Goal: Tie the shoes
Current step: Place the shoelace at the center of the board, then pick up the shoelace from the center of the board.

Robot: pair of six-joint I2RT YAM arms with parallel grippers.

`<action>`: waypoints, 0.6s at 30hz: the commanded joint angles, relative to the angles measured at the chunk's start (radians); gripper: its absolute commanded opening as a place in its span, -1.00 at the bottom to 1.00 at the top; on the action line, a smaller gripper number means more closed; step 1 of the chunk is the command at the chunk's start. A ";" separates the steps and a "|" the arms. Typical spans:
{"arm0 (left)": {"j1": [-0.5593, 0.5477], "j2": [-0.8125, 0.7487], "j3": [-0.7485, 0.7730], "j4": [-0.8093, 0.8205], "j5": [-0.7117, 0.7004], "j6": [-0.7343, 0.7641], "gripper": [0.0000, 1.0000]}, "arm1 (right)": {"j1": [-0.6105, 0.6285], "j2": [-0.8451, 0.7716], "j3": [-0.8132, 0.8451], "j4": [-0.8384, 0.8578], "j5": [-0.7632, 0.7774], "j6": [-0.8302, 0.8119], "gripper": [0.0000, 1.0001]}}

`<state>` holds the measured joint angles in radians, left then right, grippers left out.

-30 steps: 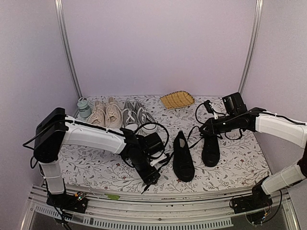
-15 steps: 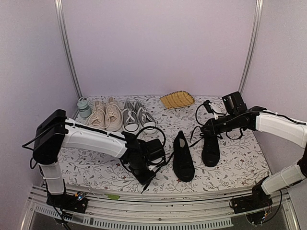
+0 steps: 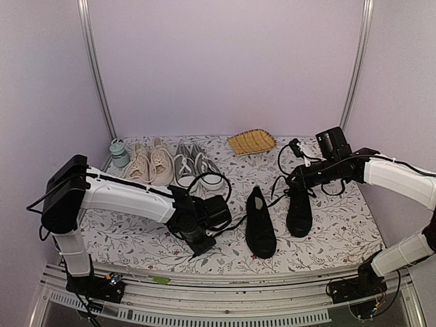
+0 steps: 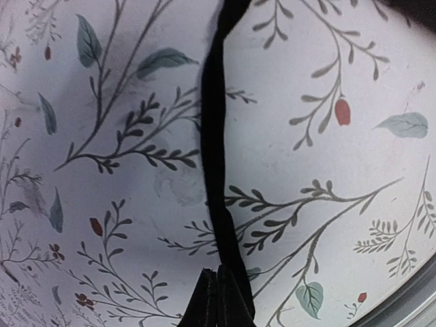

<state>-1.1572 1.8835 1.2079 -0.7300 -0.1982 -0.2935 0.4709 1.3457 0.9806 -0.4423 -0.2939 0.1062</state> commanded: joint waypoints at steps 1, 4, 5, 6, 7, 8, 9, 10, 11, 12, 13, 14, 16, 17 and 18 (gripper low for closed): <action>0.031 -0.079 0.009 0.084 -0.070 0.045 -1.00 | -0.002 0.001 0.034 0.002 -0.003 0.004 -0.99; 0.054 -0.112 0.001 0.123 -0.053 0.077 -1.00 | -0.001 -0.003 0.030 0.002 -0.003 0.008 -0.99; 0.063 -0.115 -0.004 0.128 -0.033 0.084 -1.00 | -0.002 -0.003 0.030 0.002 -0.004 0.009 -0.99; 0.068 -0.112 -0.010 0.130 0.000 0.100 -1.00 | -0.002 -0.001 0.032 0.001 -0.004 0.010 -0.99; 0.073 -0.102 -0.015 0.132 0.044 0.115 -1.00 | -0.002 0.001 0.031 0.001 -0.003 0.012 -0.99; 0.075 -0.090 -0.017 0.126 0.079 0.122 -1.00 | -0.002 0.002 0.032 0.001 0.001 0.012 -0.99; 0.075 -0.075 -0.015 0.119 0.117 0.124 -1.00 | -0.001 0.004 0.030 0.003 0.002 0.014 -0.99; 0.076 -0.062 -0.013 0.112 0.153 0.124 -0.68 | -0.001 0.006 0.025 0.006 -0.004 0.016 -0.99; 0.078 -0.048 -0.010 0.110 0.177 0.122 -0.42 | -0.001 0.006 0.022 0.010 -0.011 0.016 -0.99; 0.082 -0.039 -0.008 0.112 0.201 0.123 -0.24 | -0.001 0.007 0.019 0.013 -0.019 0.014 -0.99; 0.087 -0.031 -0.006 0.116 0.222 0.124 -0.14 | -0.002 0.010 0.016 0.014 -0.018 0.012 -0.99; 0.093 -0.023 -0.003 0.120 0.229 0.123 -0.10 | -0.002 0.011 0.016 0.016 -0.015 0.011 -0.99; 0.111 -0.005 -0.001 0.122 0.238 0.117 -0.10 | -0.002 0.020 0.022 0.014 -0.025 0.009 -0.99; 0.117 0.005 -0.004 0.125 0.238 0.107 -0.14 | -0.002 0.024 0.025 0.014 -0.037 0.008 -0.99; 0.122 0.015 -0.010 0.128 0.241 0.104 -0.16 | -0.002 0.028 0.027 0.014 -0.045 0.006 -0.99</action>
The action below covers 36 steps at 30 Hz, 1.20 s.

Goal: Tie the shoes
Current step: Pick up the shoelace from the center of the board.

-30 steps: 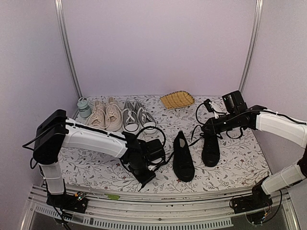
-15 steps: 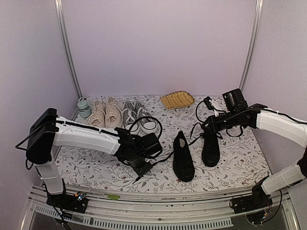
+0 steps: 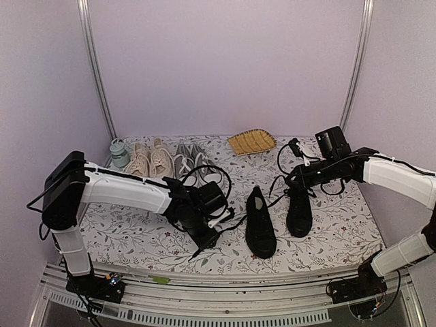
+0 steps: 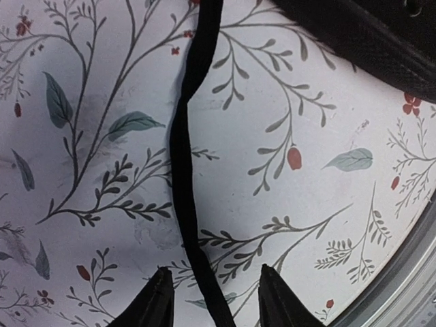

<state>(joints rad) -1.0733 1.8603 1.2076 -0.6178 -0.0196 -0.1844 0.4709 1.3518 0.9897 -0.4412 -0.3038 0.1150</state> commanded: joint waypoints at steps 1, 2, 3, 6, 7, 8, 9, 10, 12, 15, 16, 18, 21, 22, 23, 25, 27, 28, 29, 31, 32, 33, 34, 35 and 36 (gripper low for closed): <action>0.042 0.050 -0.015 0.018 0.059 -0.007 -0.18 | -0.002 0.025 0.021 0.012 -0.038 -0.006 -0.99; 0.046 0.061 -0.019 0.016 0.047 -0.011 -0.22 | -0.002 0.027 0.021 0.011 -0.037 -0.006 -0.99; 0.050 0.073 -0.023 0.014 0.040 -0.017 -0.26 | -0.002 0.026 0.022 0.009 -0.034 -0.006 -0.99; 0.059 0.090 -0.034 0.006 0.031 -0.023 -0.41 | -0.002 0.024 0.020 0.012 -0.033 -0.003 -0.99; 0.058 0.094 -0.037 0.000 0.024 -0.022 -0.47 | -0.002 0.021 0.018 0.014 -0.035 -0.002 -1.00; 0.058 0.097 -0.038 -0.006 0.018 -0.018 -0.56 | -0.002 0.021 0.017 0.015 -0.036 -0.002 -0.99; 0.058 0.097 -0.041 -0.009 0.017 -0.012 -0.68 | -0.002 0.021 0.018 0.016 -0.036 0.000 -0.99; 0.056 0.096 -0.047 -0.009 0.015 -0.006 -0.83 | -0.001 0.022 0.018 0.016 -0.034 0.001 -0.99; 0.057 0.092 -0.057 -0.005 0.006 0.001 -1.00 | -0.002 0.024 0.020 0.015 -0.031 0.002 -0.99; 0.056 0.062 -0.057 0.012 -0.049 -0.010 -1.00 | -0.002 0.021 0.020 0.015 -0.020 0.010 -0.99; 0.056 0.041 -0.053 0.024 -0.083 -0.017 -1.00 | -0.002 0.018 0.021 0.015 -0.011 0.015 -0.99; 0.053 -0.007 -0.046 0.067 -0.174 -0.016 -1.00 | -0.002 0.010 0.016 0.015 -0.004 0.024 -0.99; 0.042 -0.059 -0.032 0.134 -0.220 0.022 -1.00 | -0.001 -0.008 0.003 0.024 -0.038 0.027 -0.99; 0.037 -0.067 -0.026 0.150 -0.226 0.037 -1.00 | -0.002 -0.013 -0.004 0.030 -0.051 0.024 -0.99; 0.022 -0.075 -0.018 0.160 -0.234 0.055 -1.00 | -0.003 -0.017 -0.007 0.041 -0.069 0.021 -0.99; -0.010 -0.089 -0.007 0.184 -0.257 0.105 -1.00 | -0.001 -0.013 -0.011 0.051 -0.114 0.005 -0.99; -0.052 -0.100 0.005 0.204 -0.283 0.164 -1.00 | -0.002 -0.001 -0.008 0.066 -0.170 -0.016 -0.99; -0.065 -0.103 0.014 0.213 -0.277 0.183 -1.00 | -0.003 0.011 -0.002 0.078 -0.198 -0.024 -0.99; -0.071 -0.109 0.024 0.226 -0.259 0.200 -1.00 | -0.002 0.024 0.009 0.094 -0.234 -0.033 -0.99; -0.077 -0.137 0.029 0.285 -0.197 0.246 -1.00 | -0.002 0.060 0.037 0.120 -0.320 -0.066 -0.99; -0.079 -0.154 0.026 0.325 -0.164 0.280 -1.00 | -0.001 0.081 0.053 0.131 -0.355 -0.087 -0.99; -0.079 -0.167 0.026 0.370 -0.134 0.314 -1.00 | -0.001 0.111 0.074 0.134 -0.387 -0.099 -0.99; -0.080 -0.179 0.032 0.399 -0.102 0.346 -1.00 | -0.001 0.140 0.099 0.128 -0.417 -0.124 -0.99; -0.079 -0.187 0.044 0.423 -0.070 0.371 -1.00 | 0.001 0.178 0.120 0.123 -0.455 -0.150 -0.99; -0.080 -0.188 0.055 0.439 -0.037 0.398 -1.00 | 0.005 0.202 0.137 0.117 -0.486 -0.162 -0.99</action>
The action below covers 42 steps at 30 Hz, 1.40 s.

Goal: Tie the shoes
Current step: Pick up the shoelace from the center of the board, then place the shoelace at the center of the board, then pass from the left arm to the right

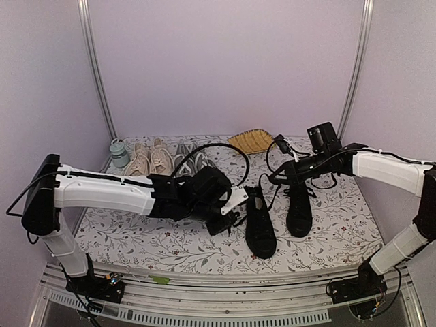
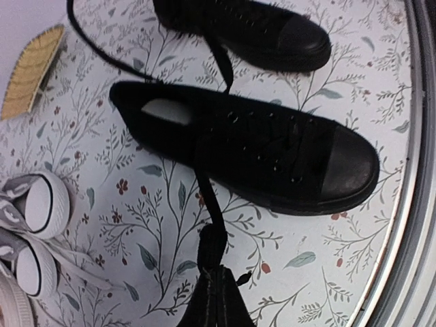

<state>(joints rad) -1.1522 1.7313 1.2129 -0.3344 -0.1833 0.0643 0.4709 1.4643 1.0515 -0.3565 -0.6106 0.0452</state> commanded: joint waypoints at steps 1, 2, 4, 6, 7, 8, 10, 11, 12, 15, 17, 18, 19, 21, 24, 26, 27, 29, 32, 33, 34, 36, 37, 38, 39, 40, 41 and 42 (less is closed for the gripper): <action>0.000 -0.058 0.059 0.170 0.137 0.168 -1.00 | 0.014 0.106 0.081 0.025 -0.207 -0.114 -0.99; 0.001 -0.054 0.066 0.183 0.141 0.182 -1.00 | 0.023 0.120 0.083 0.013 -0.228 -0.130 -0.99; 0.007 -0.040 0.074 0.201 0.148 0.199 -1.00 | 0.044 0.143 0.082 -0.006 -0.264 -0.180 -0.99; 0.014 -0.025 0.081 0.214 0.162 0.203 -1.00 | 0.055 0.168 0.081 -0.003 -0.312 -0.201 -0.99; 0.017 -0.020 0.084 0.220 0.170 0.202 -1.00 | 0.060 0.182 0.084 0.011 -0.340 -0.203 -0.99; 0.019 -0.013 0.087 0.225 0.178 0.201 -1.00 | 0.068 0.197 0.089 0.026 -0.364 -0.199 -0.99; 0.028 -0.006 0.090 0.234 0.185 0.198 -1.00 | 0.084 0.231 0.108 0.041 -0.377 -0.196 -0.99; 0.033 -0.002 0.089 0.237 0.183 0.197 -1.00 | 0.088 0.250 0.120 0.036 -0.371 -0.198 -0.98; 0.038 0.000 0.088 0.242 0.178 0.195 -1.00 | 0.089 0.271 0.135 0.023 -0.362 -0.203 -0.92; 0.065 0.009 0.088 0.259 0.178 0.185 -1.00 | 0.088 0.307 0.150 -0.033 -0.324 -0.232 -0.51; 0.082 0.011 0.083 0.271 0.188 0.181 -1.00 | 0.080 0.290 0.150 -0.041 -0.297 -0.244 -0.26; 0.090 0.011 0.080 0.277 0.195 0.184 -1.00 | 0.070 0.276 0.149 -0.039 -0.295 -0.242 -0.20; 0.096 0.010 0.072 0.285 0.196 0.189 -1.00 | 0.060 0.267 0.150 -0.030 -0.296 -0.238 -0.16; 0.108 0.008 0.051 0.313 0.213 0.196 -1.00 | 0.046 0.226 0.127 0.009 -0.294 -0.224 -0.05; 0.138 0.018 0.052 0.330 0.266 0.205 -1.00 | 0.041 0.204 0.127 0.021 -0.284 -0.204 0.01; 0.157 0.029 0.060 0.337 0.288 0.216 -1.00 | 0.042 0.196 0.127 0.016 -0.291 -0.206 0.01; 0.166 0.033 0.060 0.347 0.291 0.220 -1.00 | 0.042 0.188 0.118 0.018 -0.291 -0.210 0.02; 0.185 0.040 0.063 0.362 0.300 0.224 -1.00 | 0.041 0.166 0.090 0.029 -0.293 -0.220 0.02; 0.203 0.049 0.072 0.365 0.323 0.227 -1.00 | 0.042 0.113 0.046 0.061 -0.308 -0.230 0.04; 0.205 0.049 0.072 0.366 0.328 0.230 -1.00 | 0.041 0.100 0.036 0.079 -0.317 -0.231 0.06; 0.206 0.052 0.073 0.368 0.330 0.232 -1.00 | 0.043 0.093 0.031 0.094 -0.324 -0.231 0.08; 0.208 0.058 0.078 0.370 0.335 0.236 -1.00 | 0.050 0.095 0.033 0.118 -0.341 -0.227 0.12; 0.210 0.064 0.081 0.370 0.336 0.236 -1.00 | 0.056 0.101 0.036 0.123 -0.336 -0.225 0.14; 0.210 0.068 0.085 0.368 0.338 0.236 -1.00 | 0.064 0.105 0.037 0.134 -0.317 -0.221 0.16; 0.212 0.072 0.089 0.365 0.340 0.235 -1.00 | 0.070 0.110 0.037 0.146 -0.297 -0.218 0.17; 0.212 0.073 0.092 0.364 0.341 0.235 -1.00 | 0.075 0.116 0.038 0.162 -0.276 -0.211 0.18; 0.212 0.073 0.091 0.364 0.343 0.235 -1.00 | 0.077 0.126 0.036 0.189 -0.266 -0.203 0.18; 0.212 0.071 0.089 0.366 0.345 0.236 -1.00 | 0.079 0.137 0.038 0.213 -0.264 -0.183 0.18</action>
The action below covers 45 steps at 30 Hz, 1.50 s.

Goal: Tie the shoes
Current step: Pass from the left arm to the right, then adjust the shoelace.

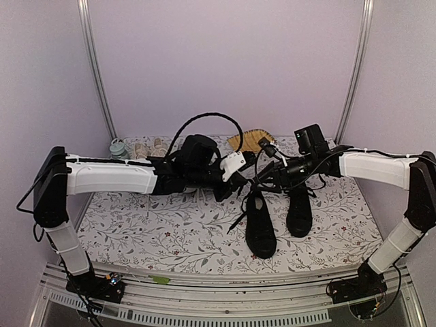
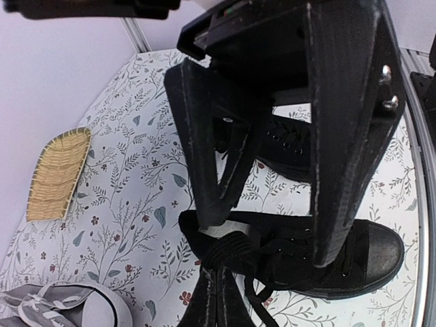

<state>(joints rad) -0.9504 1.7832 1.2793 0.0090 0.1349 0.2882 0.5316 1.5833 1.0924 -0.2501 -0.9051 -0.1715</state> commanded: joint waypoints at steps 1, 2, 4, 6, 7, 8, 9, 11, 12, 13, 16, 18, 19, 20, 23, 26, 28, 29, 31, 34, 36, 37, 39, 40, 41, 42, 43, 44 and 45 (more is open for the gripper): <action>0.009 0.019 0.022 0.023 0.025 0.011 -1.00 | 0.021 0.032 0.005 0.119 0.045 0.051 0.16; 0.010 0.018 0.022 0.022 0.025 0.011 -1.00 | 0.023 0.046 0.015 0.119 0.064 0.055 0.12; 0.010 0.016 0.019 0.020 0.024 0.012 -1.00 | 0.024 0.062 0.033 0.116 0.088 0.059 -0.04; 0.010 0.014 0.017 0.021 0.022 0.007 -1.00 | 0.024 0.063 0.035 0.131 0.074 0.056 -0.26; 0.010 0.014 0.017 0.019 0.022 0.003 -1.00 | 0.024 0.063 0.032 0.142 0.064 0.059 -0.34; 0.010 0.013 0.016 0.019 0.022 -0.001 -1.00 | 0.024 0.063 0.028 0.149 0.059 0.062 -0.38; 0.010 0.014 0.015 0.019 0.022 -0.002 -1.00 | 0.025 0.062 0.024 0.149 0.063 0.064 -0.44; 0.010 0.012 0.014 0.020 0.022 -0.006 -1.00 | 0.025 0.063 0.015 0.151 0.069 0.066 -0.69; 0.011 0.012 0.013 0.022 0.021 -0.006 -1.00 | 0.025 0.061 0.010 0.155 0.068 0.069 -0.84; 0.011 0.014 0.012 0.023 0.018 -0.007 -1.00 | 0.026 0.058 0.008 0.156 0.067 0.078 -0.95; 0.018 0.026 0.019 0.024 -0.010 -0.026 -1.00 | 0.024 0.036 -0.006 0.137 0.085 0.105 -0.99; 0.034 0.042 0.045 -0.019 0.006 -0.046 -0.32 | 0.018 0.014 -0.029 0.125 0.120 0.137 -0.99; 0.043 0.046 0.056 -0.054 0.050 -0.045 -0.07 | 0.012 0.003 -0.041 0.116 0.133 0.154 -0.99; 0.050 0.044 0.057 -0.077 0.095 -0.040 0.03 | 0.005 -0.008 -0.052 0.103 0.145 0.187 -0.99; 0.062 0.012 0.001 -0.089 0.214 0.006 0.14 | -0.009 -0.046 -0.092 0.079 0.206 0.267 -0.99; 0.064 0.006 -0.065 -0.060 0.278 0.083 0.11 | -0.021 -0.069 -0.116 0.057 0.250 0.327 -0.99; 0.056 0.013 -0.086 -0.058 0.285 0.160 0.05 | -0.026 -0.082 -0.132 0.053 0.266 0.355 -0.99; 0.045 0.011 -0.099 -0.054 0.286 0.208 0.03 | -0.028 -0.087 -0.138 0.050 0.271 0.366 -0.99; 0.027 0.001 -0.141 -0.009 0.292 0.316 0.03 | -0.029 -0.089 -0.146 0.050 0.265 0.397 -0.99; 0.006 -0.008 -0.218 0.144 0.254 0.479 0.04 | -0.030 -0.084 -0.146 0.038 0.262 0.434 -0.99; -0.002 0.011 -0.228 0.223 0.220 0.531 0.04 | -0.029 -0.089 -0.140 0.019 0.278 0.446 -0.99; -0.003 0.025 -0.223 0.242 0.207 0.547 0.04 | -0.030 -0.095 -0.140 0.011 0.292 0.454 -0.99; -0.005 0.066 -0.201 0.247 0.188 0.569 0.05 | -0.030 -0.109 -0.145 0.008 0.313 0.466 -0.99; -0.006 0.082 -0.189 0.241 0.183 0.580 0.06 | -0.030 -0.114 -0.151 0.012 0.313 0.480 -0.99; -0.007 0.099 -0.180 0.235 0.178 0.588 0.06 | -0.031 -0.119 -0.157 0.020 0.308 0.488 -0.99; -0.008 0.111 -0.171 0.231 0.171 0.593 0.07 | -0.030 -0.121 -0.164 0.031 0.303 0.500 -0.99; -0.009 0.122 -0.162 0.227 0.168 0.597 0.07 | -0.029 -0.121 -0.169 0.038 0.299 0.508 -0.99; -0.010 0.129 -0.153 0.213 0.173 0.605 0.07 | -0.030 -0.121 -0.172 0.039 0.298 0.516 -0.99; -0.010 0.136 -0.146 0.200 0.183 0.612 0.07 | -0.030 -0.122 -0.174 0.041 0.300 0.519 -0.99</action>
<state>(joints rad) -0.9512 1.8759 1.0973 0.1974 0.3248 0.8295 0.5037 1.4921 0.9401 -0.2237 -0.6182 0.2996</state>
